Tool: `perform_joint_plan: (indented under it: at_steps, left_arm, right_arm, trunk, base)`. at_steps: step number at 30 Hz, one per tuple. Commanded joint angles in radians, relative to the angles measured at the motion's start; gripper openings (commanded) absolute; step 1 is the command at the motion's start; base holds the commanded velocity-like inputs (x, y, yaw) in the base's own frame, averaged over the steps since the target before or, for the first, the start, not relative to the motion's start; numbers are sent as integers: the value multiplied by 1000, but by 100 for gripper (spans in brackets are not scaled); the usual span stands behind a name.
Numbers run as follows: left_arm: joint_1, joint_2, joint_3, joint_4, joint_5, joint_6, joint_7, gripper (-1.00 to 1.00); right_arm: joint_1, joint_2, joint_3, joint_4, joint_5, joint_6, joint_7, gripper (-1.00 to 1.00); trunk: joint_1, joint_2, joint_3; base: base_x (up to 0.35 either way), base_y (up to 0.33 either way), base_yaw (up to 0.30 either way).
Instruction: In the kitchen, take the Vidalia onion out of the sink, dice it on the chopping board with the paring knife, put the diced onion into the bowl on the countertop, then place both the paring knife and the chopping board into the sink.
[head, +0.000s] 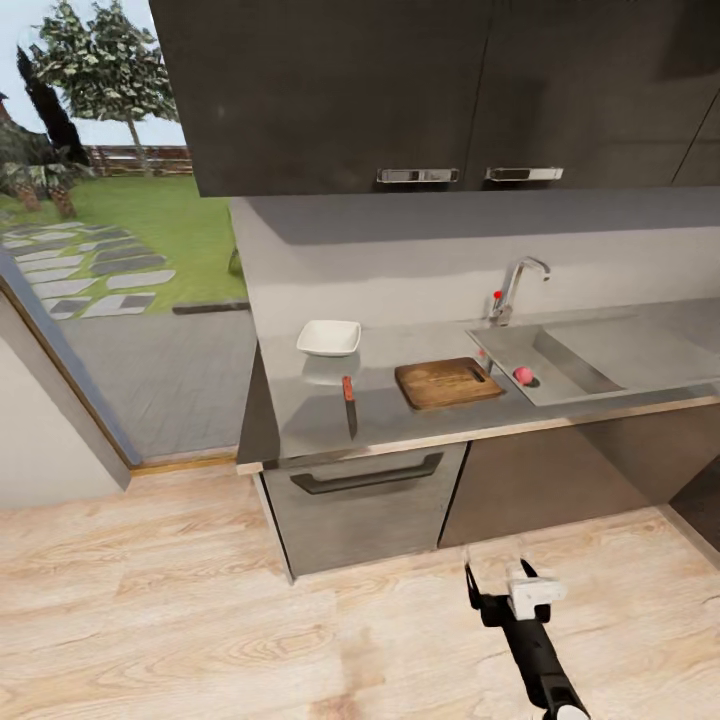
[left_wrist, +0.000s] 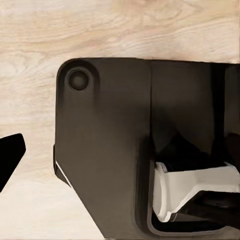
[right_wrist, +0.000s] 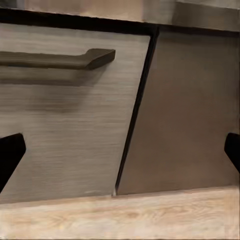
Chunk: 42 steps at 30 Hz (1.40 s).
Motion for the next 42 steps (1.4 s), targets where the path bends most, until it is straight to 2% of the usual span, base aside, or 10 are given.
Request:
perform_joint_plan:
  at_steps: [1,3,4,5,10,18,23,29,32,42]
  left_arm:
    - [1,0,1,-16,1,0,-3,100]
    - [1,-1,1,-63,1,1,-2,100]
    - [0,-1,1,-142,1,6,-1,100]
    - [0,-2,0,-187,1,11,-1,100]
    - [0,-3,-2,-349,1,89,0,100]
    - [0,-6,-7,-602,2,348,-1,100]
    - [0,-5,-8,-629,3,383,-1,100]
    - [1,-2,-7,-589,4,388,-5,100]
    - [1,-3,-8,-565,4,387,-6,100]
    - [1,-4,-7,-547,4,385,-6,100]
  right_arm:
    - [-1,-1,15,20,-8,-14,1,100]
    - [1,0,54,50,-8,-28,15,100]
    - [2,0,112,74,-9,-38,23,100]
    - [2,0,132,89,-9,-41,25,100]
    - [2,1,161,148,-10,-44,31,100]
    - [3,10,169,269,-15,-47,57,100]
    - [4,21,169,299,-62,-46,66,100]
    - [4,29,168,350,-254,-46,75,100]
    - [4,30,169,359,-306,-46,83,100]
    - [4,34,171,397,-330,-47,88,100]
  trunk:
    - [1,-2,-2]
    - [1,-2,-2]
    - [1,-2,-2]
    - [1,-2,-2]
    - [1,-2,-2]
    - [1,-2,-2]
    - [1,-2,-2]
    - [1,-2,0]
    - [1,-2,3]
    - [1,-2,15]
  base:
    - [0,0,0]
    - [0,0,0]
    - [0,0,0]
    - [0,0,0]
    - [0,0,0]
    - [0,0,0]
    - [0,0,0]
    - [0,0,-30]
    - [0,0,-129]
    - [0,-91,-76]
